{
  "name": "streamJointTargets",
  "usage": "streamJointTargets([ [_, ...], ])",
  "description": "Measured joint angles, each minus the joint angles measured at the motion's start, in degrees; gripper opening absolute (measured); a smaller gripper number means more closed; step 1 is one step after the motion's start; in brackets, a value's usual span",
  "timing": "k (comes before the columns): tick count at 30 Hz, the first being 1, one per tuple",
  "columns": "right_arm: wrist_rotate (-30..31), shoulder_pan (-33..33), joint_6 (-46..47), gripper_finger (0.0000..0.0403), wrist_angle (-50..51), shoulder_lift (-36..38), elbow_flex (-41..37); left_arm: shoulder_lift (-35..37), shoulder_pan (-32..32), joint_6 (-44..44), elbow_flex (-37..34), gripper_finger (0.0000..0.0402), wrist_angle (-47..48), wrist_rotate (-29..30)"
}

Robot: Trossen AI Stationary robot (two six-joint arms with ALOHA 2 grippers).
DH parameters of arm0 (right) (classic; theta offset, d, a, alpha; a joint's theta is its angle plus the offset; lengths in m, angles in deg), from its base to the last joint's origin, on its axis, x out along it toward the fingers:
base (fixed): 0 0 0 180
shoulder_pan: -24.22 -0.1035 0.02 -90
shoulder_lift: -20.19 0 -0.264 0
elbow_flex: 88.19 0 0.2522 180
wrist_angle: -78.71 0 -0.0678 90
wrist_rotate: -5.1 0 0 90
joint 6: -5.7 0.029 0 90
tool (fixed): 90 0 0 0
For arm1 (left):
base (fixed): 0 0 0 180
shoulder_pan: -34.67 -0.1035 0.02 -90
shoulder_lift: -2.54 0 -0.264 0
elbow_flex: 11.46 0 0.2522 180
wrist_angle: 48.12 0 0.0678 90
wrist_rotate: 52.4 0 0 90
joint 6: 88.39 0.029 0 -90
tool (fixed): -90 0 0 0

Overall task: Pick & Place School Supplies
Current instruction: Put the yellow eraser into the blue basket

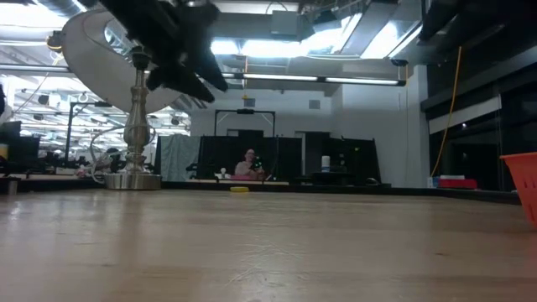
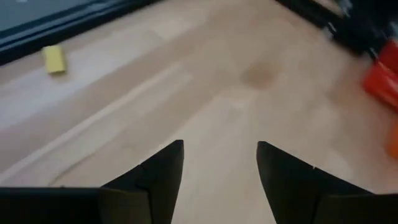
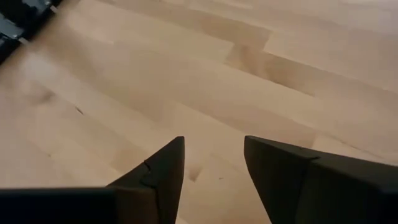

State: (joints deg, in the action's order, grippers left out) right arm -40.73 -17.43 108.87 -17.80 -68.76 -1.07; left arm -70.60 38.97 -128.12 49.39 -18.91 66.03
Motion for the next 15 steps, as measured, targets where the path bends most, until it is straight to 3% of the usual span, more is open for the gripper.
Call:
streamJointTargets([
  [9, 0.0, 0.0, -0.5, 0.0158, -1.8, 0.0, 0.0, -14.3, -5.0, -20.0, 0.0, 0.0189, -13.1, 15.2],
  [11, 0.1, -0.1, -0.5, 0.0157, -2.0, 0.0, 0.0, -18.0, -5.8, -18.6, 0.0, 0.0189, -18.1, 20.0],
  [15, 1.0, -0.1, -1.6, 0.0157, -2.2, 0.0, 0.0, -25.5, -6.5, -3.4, 0.0, 0.0187, -32.3, 24.8],
])
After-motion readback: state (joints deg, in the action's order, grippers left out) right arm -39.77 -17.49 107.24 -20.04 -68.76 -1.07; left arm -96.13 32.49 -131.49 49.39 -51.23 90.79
